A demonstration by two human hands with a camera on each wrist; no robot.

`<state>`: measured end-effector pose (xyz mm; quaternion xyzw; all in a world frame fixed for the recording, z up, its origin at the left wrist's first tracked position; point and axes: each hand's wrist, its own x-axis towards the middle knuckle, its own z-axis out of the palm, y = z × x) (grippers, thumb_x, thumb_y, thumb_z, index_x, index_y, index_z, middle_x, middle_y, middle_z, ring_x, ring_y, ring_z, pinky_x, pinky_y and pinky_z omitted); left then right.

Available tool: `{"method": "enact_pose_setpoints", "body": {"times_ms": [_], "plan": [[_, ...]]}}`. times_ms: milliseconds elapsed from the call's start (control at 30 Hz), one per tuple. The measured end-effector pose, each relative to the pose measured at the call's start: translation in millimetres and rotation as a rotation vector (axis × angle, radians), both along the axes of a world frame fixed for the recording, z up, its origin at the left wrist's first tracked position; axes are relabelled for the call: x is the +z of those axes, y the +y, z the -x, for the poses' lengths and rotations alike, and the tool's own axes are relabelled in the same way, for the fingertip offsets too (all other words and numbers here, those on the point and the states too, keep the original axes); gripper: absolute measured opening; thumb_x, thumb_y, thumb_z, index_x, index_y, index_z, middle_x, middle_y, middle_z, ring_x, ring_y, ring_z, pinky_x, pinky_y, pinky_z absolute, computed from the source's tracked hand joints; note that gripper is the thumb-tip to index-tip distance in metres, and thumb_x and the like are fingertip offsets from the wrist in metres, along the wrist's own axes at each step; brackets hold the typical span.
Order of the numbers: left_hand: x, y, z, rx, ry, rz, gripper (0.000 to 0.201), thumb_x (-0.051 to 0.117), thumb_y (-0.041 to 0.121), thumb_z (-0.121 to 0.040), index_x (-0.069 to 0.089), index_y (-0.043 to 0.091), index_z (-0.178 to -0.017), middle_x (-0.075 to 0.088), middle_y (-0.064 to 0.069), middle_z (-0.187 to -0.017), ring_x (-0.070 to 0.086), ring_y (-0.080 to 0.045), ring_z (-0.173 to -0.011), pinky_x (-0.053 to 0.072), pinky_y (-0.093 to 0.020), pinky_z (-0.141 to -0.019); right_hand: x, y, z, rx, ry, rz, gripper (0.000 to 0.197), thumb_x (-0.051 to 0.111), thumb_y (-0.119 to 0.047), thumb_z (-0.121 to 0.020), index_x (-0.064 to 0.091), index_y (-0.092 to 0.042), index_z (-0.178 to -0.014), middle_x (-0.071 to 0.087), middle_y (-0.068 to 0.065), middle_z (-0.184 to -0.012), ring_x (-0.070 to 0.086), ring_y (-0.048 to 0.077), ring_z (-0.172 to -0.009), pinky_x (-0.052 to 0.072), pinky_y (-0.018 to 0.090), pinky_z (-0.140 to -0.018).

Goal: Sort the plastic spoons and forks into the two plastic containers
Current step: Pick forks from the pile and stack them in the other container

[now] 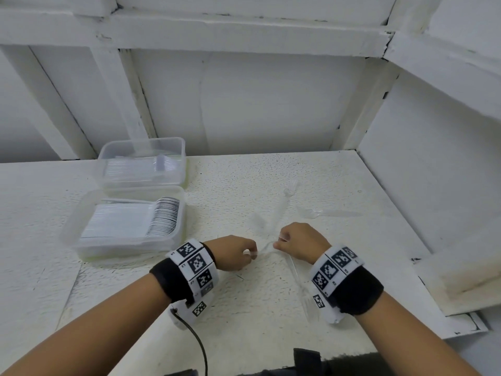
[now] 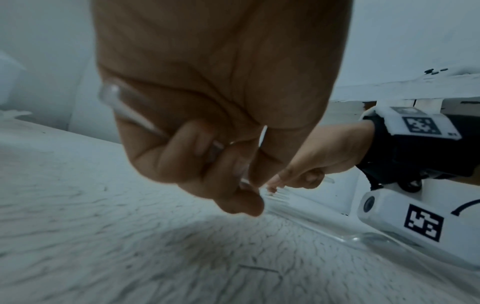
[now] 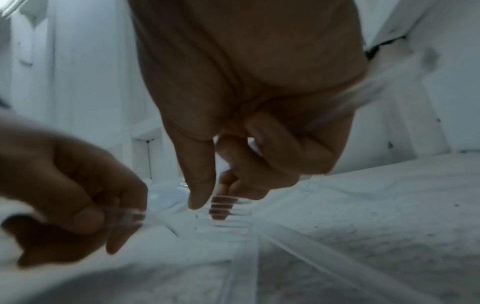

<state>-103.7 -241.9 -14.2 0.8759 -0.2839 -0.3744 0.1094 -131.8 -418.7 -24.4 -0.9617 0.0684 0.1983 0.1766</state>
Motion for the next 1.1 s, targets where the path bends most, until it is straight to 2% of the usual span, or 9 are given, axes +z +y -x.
{"method": "enact_pose_setpoints", "body": {"times_ms": [167, 300, 467, 667, 767, 867, 933, 1000, 1100], "plan": [[1, 13, -1, -0.031, -0.026, 0.017, 0.023, 0.038, 0.021, -0.096, 0.052, 0.018, -0.114, 0.053, -0.003, -0.097, 0.045, -0.015, -0.088, 0.036, -0.025, -0.077, 11, -14, 6, -0.094, -0.077, -0.243, 0.026, 0.060, -0.032, -0.090, 0.056, -0.014, -0.071, 0.051, -0.006, -0.066, 0.045, 0.006, -0.060, 0.032, 0.018, -0.054], [-1, 23, -5, -0.047, -0.100, 0.049, 0.010, 0.037, 0.020, -0.097, 0.046, 0.019, -0.094, 0.049, 0.002, -0.092, 0.043, -0.015, -0.083, 0.033, -0.024, -0.074, 14, -26, 7, -0.138, -0.176, -0.073, 0.023, 0.054, -0.034, -0.092, 0.064, -0.013, -0.095, 0.058, -0.001, -0.091, 0.051, 0.012, -0.081, 0.037, 0.024, -0.069], [-1, 41, -16, 0.220, -0.083, 0.316, 0.012, 0.038, 0.029, -0.099, 0.049, 0.023, -0.095, 0.057, 0.003, -0.088, 0.052, -0.016, -0.083, 0.041, -0.028, -0.077, 10, -21, -4, -0.006, -0.049, 0.082, 0.030, 0.059, -0.037, -0.088, 0.062, -0.018, -0.111, 0.061, 0.000, -0.113, 0.057, 0.017, -0.103, 0.043, 0.026, -0.082], [0, 48, -16, 0.309, -0.125, 0.486, 0.029, 0.045, 0.032, -0.097, 0.062, 0.029, -0.074, 0.046, 0.002, -0.067, 0.042, -0.004, -0.059, 0.034, -0.016, -0.061, 0, -11, -11, 0.102, 0.039, 0.068, 0.008, 0.060, -0.026, -0.087, 0.057, -0.018, -0.090, 0.064, 0.001, -0.104, 0.057, 0.017, -0.091, 0.044, 0.026, -0.076], [-1, 40, -10, 0.263, -0.099, 0.507, 0.030, 0.050, 0.037, -0.094, 0.064, 0.029, -0.067, 0.042, 0.005, -0.058, 0.037, -0.003, -0.048, 0.031, -0.014, -0.054, 7, -19, -4, 0.093, 0.003, -0.096, 0.019, 0.056, -0.025, -0.090, 0.061, -0.007, -0.087, 0.066, 0.005, -0.094, 0.060, 0.020, -0.087, 0.042, 0.026, -0.072], [-4, 19, -3, 0.149, -0.067, 0.498, 0.029, 0.057, 0.038, -0.090, 0.059, 0.030, -0.062, 0.044, 0.012, -0.054, 0.039, -0.002, -0.050, 0.032, -0.016, -0.057, 21, -34, 10, -0.004, -0.116, -0.254, 0.022, 0.054, -0.021, -0.091, 0.066, -0.002, -0.089, 0.063, 0.002, -0.073, 0.055, 0.011, -0.066, 0.039, 0.021, -0.060], [-7, -1, 0, -0.003, -0.136, 0.463, 0.019, 0.060, 0.036, -0.089, 0.065, 0.024, -0.075, 0.052, 0.016, -0.068, 0.045, 0.002, -0.061, 0.035, -0.016, -0.064, 29, -48, 19, -0.122, -0.171, -0.375, 0.017, 0.053, -0.018, -0.092, 0.065, -0.009, -0.084, 0.055, -0.004, -0.064, 0.048, 0.007, -0.057, 0.034, 0.019, -0.054], [-10, -23, 1, -0.158, -0.193, 0.412, 0.022, 0.058, 0.029, -0.091, 0.069, 0.017, -0.105, 0.057, 0.004, -0.098, 0.053, -0.006, -0.082, 0.039, -0.020, -0.076, 32, -64, 27, -0.245, -0.191, -0.508, 0.016, 0.047, -0.013, -0.095, 0.059, -0.013, -0.084, 0.054, -0.001, -0.065, 0.048, 0.010, -0.057, 0.036, 0.020, -0.052], [-15, -50, 2, -0.346, -0.225, 0.245, 0.039, 0.053, 0.020, -0.093, 0.054, 0.020, -0.132, 0.043, -0.003, -0.131, 0.054, -0.021, -0.106, 0.040, -0.027, -0.089, 28, -82, 35, -0.376, -0.191, -0.615, 0.018, 0.037, -0.006, -0.097, 0.052, -0.013, -0.090, 0.053, 0.005, -0.071, 0.051, 0.015, -0.056, 0.040, 0.024, -0.049]]}}
